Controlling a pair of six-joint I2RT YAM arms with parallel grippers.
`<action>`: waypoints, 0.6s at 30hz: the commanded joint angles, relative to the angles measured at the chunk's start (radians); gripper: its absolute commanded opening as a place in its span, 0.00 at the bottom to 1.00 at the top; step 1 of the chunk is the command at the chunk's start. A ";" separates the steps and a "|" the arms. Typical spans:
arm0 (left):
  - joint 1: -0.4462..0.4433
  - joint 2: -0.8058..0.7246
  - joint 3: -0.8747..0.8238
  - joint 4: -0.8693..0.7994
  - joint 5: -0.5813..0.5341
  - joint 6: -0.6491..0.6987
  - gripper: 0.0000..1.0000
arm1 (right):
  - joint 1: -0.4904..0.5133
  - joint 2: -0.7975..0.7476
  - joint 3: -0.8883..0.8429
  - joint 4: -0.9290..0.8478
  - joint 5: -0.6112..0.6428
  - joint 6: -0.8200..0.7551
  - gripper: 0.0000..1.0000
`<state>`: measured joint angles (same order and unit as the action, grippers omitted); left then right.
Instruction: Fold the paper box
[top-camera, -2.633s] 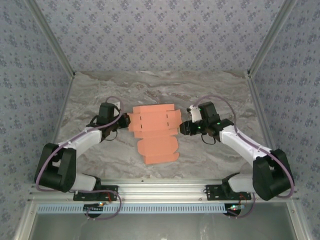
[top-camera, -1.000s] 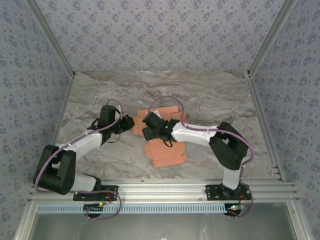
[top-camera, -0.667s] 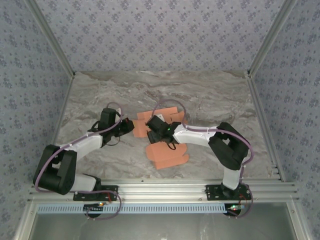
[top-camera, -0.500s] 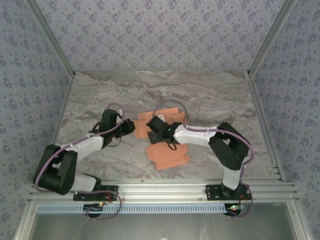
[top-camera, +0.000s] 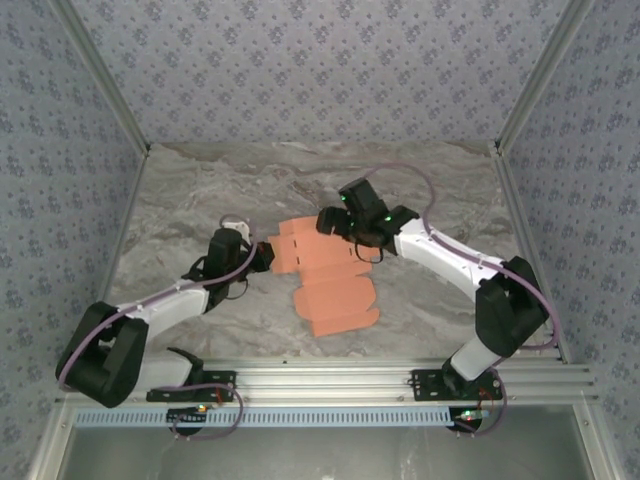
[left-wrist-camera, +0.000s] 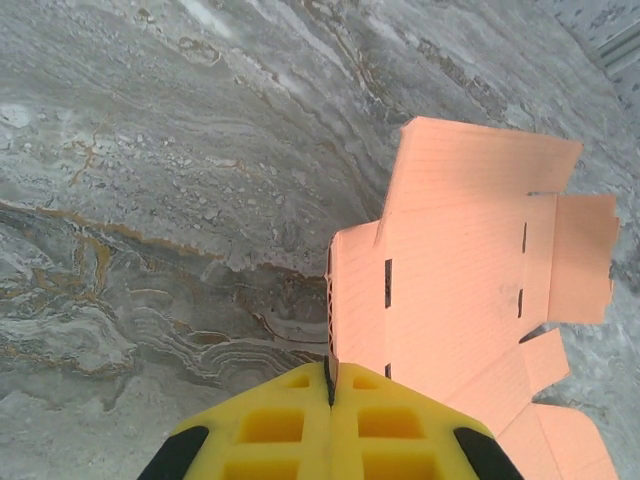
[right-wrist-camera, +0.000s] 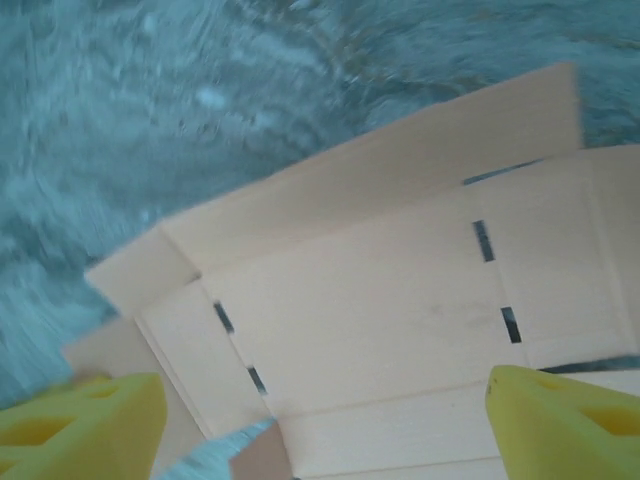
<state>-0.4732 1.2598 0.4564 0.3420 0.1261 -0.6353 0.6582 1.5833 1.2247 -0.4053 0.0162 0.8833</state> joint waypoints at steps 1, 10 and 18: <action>-0.037 -0.036 -0.030 0.107 -0.093 0.032 0.00 | 0.006 -0.006 0.028 -0.043 -0.053 0.413 0.86; -0.112 -0.094 -0.091 0.191 -0.185 0.102 0.00 | 0.030 0.093 0.198 -0.032 -0.104 0.663 0.84; -0.123 -0.170 -0.136 0.207 -0.234 0.105 0.00 | 0.031 0.197 0.244 -0.099 -0.151 0.784 0.83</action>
<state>-0.5903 1.1217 0.3252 0.4961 -0.0727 -0.5529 0.6888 1.7325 1.4353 -0.4309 -0.1135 1.5848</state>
